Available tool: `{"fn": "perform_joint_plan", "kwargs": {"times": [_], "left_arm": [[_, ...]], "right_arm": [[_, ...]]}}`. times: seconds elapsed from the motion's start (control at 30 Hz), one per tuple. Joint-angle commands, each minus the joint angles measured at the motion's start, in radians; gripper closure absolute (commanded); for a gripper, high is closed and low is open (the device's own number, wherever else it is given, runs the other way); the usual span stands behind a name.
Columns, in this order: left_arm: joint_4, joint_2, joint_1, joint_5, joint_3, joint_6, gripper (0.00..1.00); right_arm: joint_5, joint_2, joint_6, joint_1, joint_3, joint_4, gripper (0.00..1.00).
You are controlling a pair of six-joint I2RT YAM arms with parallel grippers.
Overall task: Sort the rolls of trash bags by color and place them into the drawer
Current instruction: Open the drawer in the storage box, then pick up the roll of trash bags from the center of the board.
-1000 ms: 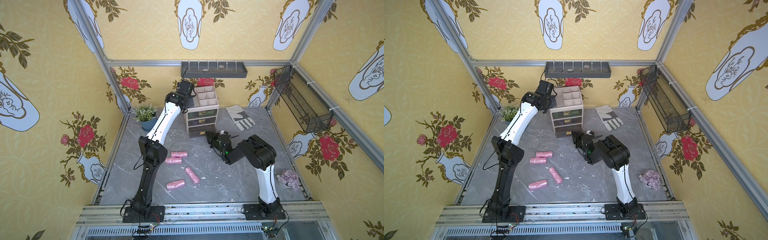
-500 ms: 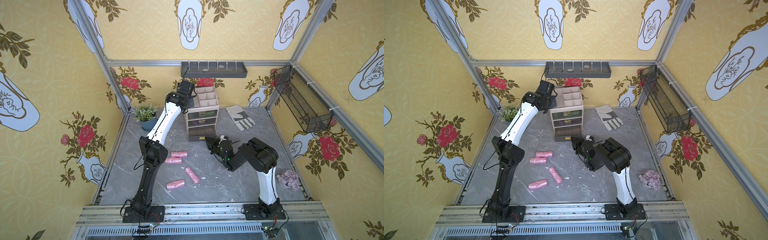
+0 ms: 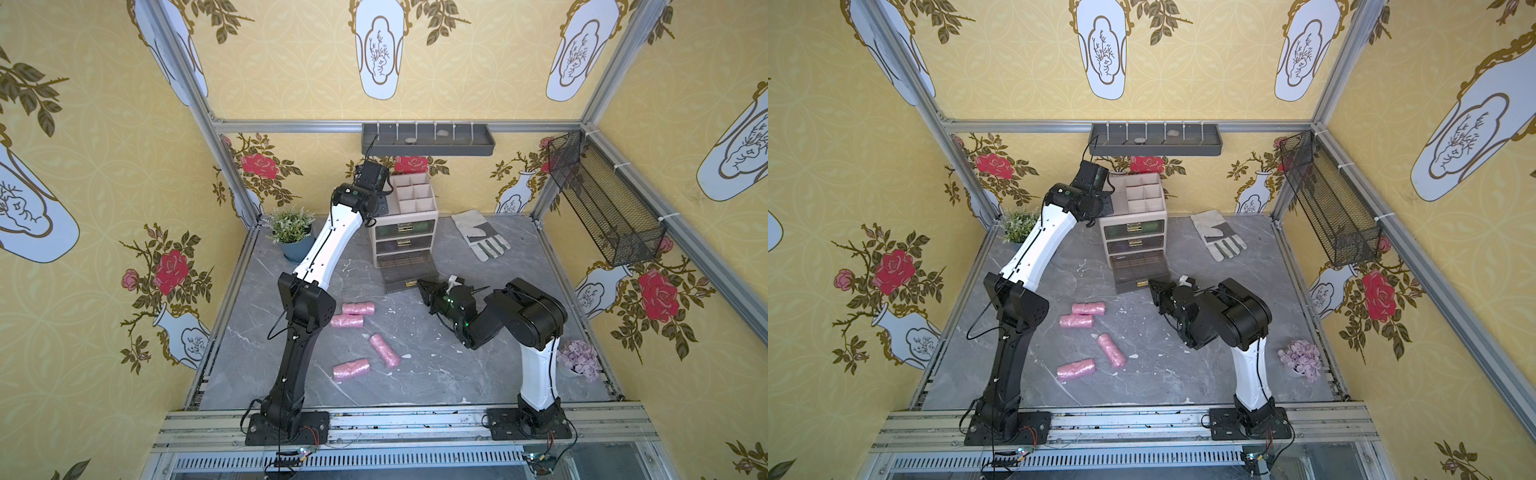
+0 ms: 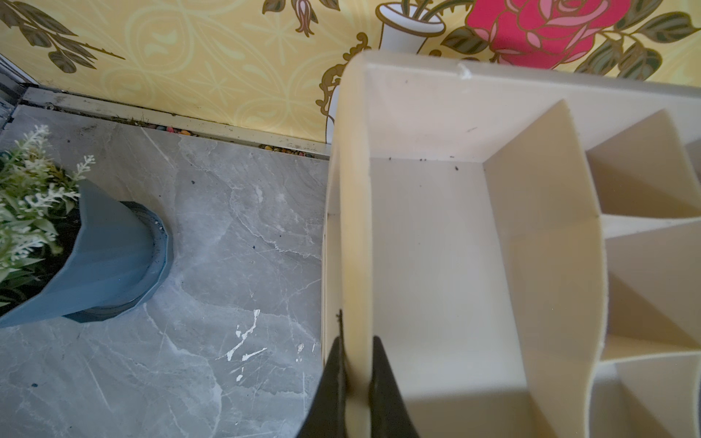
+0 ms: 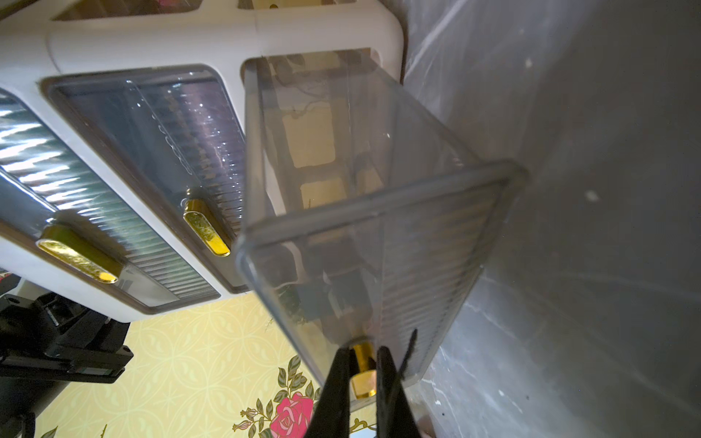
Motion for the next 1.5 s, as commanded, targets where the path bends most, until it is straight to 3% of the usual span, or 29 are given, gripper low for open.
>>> {"fn": "perform_joint_plan", "kwargs": {"times": [0.0, 0.8, 0.97, 1.17, 1.3, 1.47], "left_arm": [[-0.036, 0.01, -0.002, 0.037, -0.003, -0.021, 1.0], [-0.033, 0.011, -0.003, 0.043, -0.003, -0.023, 1.0], [-0.037, 0.007, -0.002, 0.042, -0.004, -0.019, 1.0], [-0.018, -0.029, -0.003, 0.034, -0.039, -0.015, 0.82], [0.01, -0.071, -0.002, 0.031, -0.086, -0.012, 0.71], [0.11, -0.174, -0.003, 0.025, -0.212, 0.009, 0.49]], "right_arm": [[-0.032, -0.012, -0.002, 0.002, -0.009, -0.017, 1.0], [-0.069, -0.022, -0.018, 0.009, -0.061, -0.02, 1.0], [-0.076, -0.029, -0.022, 0.007, -0.063, -0.012, 0.92], [-0.094, -0.094, -0.061, 0.004, -0.065, -0.072, 0.67], [-0.11, -0.154, -0.085, -0.003, -0.079, -0.13, 0.63], [-0.138, -0.268, -0.14, -0.017, -0.097, -0.268, 0.59]]}}
